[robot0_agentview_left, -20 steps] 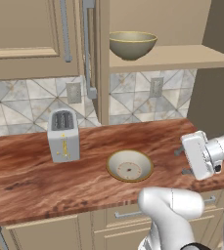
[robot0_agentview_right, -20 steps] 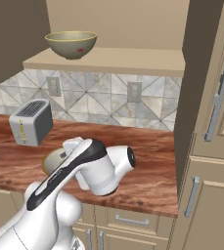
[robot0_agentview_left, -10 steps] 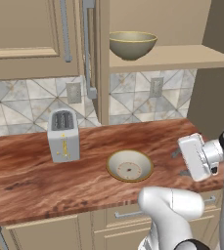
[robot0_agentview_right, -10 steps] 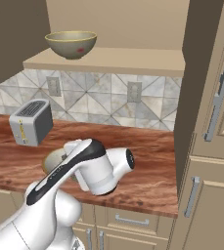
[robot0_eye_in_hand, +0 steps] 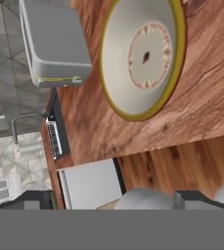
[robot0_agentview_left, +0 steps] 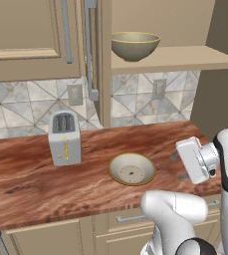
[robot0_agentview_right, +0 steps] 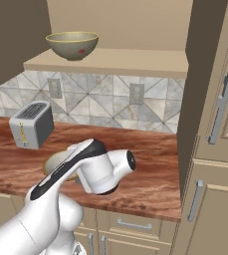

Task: Open the cabinet. Pick the bowls from the counter and place them in the cabinet. Then close the cabinet.

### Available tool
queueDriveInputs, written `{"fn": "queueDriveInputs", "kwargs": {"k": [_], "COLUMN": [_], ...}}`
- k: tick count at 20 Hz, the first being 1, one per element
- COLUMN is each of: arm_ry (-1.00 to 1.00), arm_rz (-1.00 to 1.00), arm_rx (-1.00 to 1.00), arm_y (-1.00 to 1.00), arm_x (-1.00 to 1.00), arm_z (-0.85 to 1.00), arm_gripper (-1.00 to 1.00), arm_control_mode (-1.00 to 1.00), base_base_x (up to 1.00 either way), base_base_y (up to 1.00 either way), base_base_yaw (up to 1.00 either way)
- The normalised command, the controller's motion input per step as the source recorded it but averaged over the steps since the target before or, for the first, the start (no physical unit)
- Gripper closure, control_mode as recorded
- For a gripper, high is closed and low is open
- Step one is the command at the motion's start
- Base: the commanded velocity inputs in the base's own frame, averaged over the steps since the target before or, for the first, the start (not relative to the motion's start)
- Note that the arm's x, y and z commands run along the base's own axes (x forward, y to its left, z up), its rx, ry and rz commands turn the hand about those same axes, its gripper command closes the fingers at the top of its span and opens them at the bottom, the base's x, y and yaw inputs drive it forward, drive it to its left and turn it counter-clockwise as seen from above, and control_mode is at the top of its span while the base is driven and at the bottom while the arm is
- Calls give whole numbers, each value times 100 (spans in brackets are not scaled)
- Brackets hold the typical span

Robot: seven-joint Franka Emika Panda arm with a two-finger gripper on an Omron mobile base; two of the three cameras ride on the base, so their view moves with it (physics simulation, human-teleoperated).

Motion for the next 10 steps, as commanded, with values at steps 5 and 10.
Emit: {"fn": "queueDriveInputs", "kwargs": {"k": [5, 10], "arm_ry": [0, 0], "arm_rz": [0, 0], "arm_rx": [-3, 0], "arm_y": [0, 0], "arm_x": [28, 29], "arm_z": [-22, -22], "arm_gripper": [-100, -100], "arm_control_mode": [-100, -100], "base_base_x": [0, 0], "base_base_y": [0, 0], "base_base_yaw": [0, 0]}}
